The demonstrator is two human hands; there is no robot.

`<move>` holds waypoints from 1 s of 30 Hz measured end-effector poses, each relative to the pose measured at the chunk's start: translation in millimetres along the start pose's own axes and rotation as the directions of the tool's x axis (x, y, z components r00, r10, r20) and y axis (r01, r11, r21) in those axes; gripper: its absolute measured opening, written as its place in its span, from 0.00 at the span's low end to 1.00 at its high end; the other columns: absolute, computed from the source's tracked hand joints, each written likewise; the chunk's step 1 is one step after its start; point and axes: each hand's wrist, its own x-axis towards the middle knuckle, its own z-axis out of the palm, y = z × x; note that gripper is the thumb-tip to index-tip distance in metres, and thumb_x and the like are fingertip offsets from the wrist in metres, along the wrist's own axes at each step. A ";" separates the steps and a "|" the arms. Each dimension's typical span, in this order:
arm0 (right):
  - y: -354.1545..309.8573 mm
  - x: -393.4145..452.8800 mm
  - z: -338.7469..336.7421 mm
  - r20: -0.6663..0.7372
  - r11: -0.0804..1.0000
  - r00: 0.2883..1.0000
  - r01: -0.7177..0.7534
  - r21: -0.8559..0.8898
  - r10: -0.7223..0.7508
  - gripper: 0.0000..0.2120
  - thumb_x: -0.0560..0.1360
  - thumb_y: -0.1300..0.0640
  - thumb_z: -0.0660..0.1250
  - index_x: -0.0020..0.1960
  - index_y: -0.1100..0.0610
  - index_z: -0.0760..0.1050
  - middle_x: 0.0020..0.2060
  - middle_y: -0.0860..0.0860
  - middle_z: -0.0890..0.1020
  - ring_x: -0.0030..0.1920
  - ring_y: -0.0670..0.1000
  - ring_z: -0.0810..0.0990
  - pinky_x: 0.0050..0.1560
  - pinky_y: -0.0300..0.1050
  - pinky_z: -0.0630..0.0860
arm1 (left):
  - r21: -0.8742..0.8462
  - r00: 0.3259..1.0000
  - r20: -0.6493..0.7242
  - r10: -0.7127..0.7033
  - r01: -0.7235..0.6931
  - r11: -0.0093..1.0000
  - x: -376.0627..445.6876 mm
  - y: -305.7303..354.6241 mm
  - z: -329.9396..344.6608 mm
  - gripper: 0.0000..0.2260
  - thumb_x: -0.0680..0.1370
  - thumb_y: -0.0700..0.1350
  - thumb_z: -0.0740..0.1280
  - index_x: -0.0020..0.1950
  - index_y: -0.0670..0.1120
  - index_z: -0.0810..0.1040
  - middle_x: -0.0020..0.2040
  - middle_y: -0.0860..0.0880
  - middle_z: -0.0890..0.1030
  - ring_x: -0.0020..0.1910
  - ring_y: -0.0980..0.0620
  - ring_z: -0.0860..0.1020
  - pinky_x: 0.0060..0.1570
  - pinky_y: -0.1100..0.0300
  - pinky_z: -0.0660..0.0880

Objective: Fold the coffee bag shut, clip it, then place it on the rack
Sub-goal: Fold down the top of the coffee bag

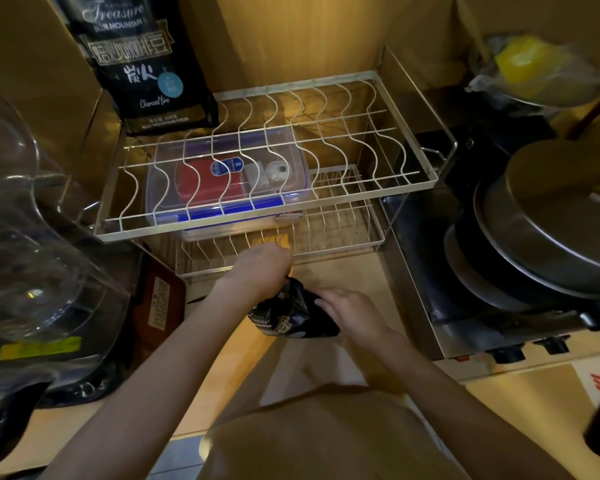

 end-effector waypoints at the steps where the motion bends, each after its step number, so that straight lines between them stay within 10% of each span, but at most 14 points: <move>1: 0.9 -1.2 3.6 -0.012 0.994 0.999 0.037 -0.101 -0.038 0.17 0.77 0.52 0.55 0.63 0.54 0.71 0.52 0.56 0.83 0.50 0.58 0.81 0.46 0.53 0.79 | -0.004 1.000 0.008 0.001 -0.001 1.000 -0.1 0.6 -1.9 0.09 0.75 0.43 0.65 0.54 0.42 0.76 0.53 0.41 0.77 0.52 0.42 0.76 0.45 0.52 0.74; 7: 11.4 -14.9 11.5 0.070 0.934 0.996 0.084 -0.348 -0.063 0.18 0.57 0.61 0.73 0.47 0.59 0.78 0.29 0.51 0.83 0.25 0.50 0.81 0.20 0.37 0.72 | 0.026 1.000 0.010 0.027 -0.028 0.999 -0.6 5.3 -7.2 0.09 0.75 0.41 0.63 0.54 0.42 0.76 0.53 0.41 0.77 0.52 0.41 0.76 0.44 0.53 0.72; 12: 13.9 -10.9 18.3 -0.025 0.974 0.979 -0.205 -0.094 0.203 0.10 0.75 0.60 0.58 0.54 0.59 0.74 0.43 0.60 0.83 0.43 0.61 0.81 0.42 0.50 0.75 | -0.004 0.992 0.116 0.053 -0.053 0.999 -3.0 9.5 -12.6 0.10 0.75 0.42 0.64 0.55 0.42 0.76 0.54 0.41 0.76 0.52 0.42 0.76 0.46 0.52 0.74; 25: 10.4 3.9 26.2 0.028 0.894 0.924 -0.375 0.246 0.380 0.11 0.78 0.58 0.56 0.52 0.62 0.75 0.46 0.62 0.81 0.47 0.59 0.79 0.44 0.44 0.68 | -0.068 0.929 0.349 0.124 -0.107 0.992 7.7 11.5 -31.7 0.16 0.74 0.45 0.64 0.62 0.49 0.73 0.64 0.44 0.73 0.62 0.44 0.71 0.60 0.51 0.70; 30: 11.1 0.2 24.9 -0.008 0.870 0.926 -0.352 0.345 0.378 0.08 0.77 0.62 0.58 0.49 0.63 0.75 0.44 0.64 0.82 0.42 0.52 0.77 0.41 0.40 0.67 | 0.039 0.929 0.343 0.139 -0.162 0.986 -17.8 24.9 -37.6 0.16 0.67 0.51 0.72 0.53 0.49 0.78 0.52 0.48 0.77 0.53 0.46 0.75 0.47 0.55 0.73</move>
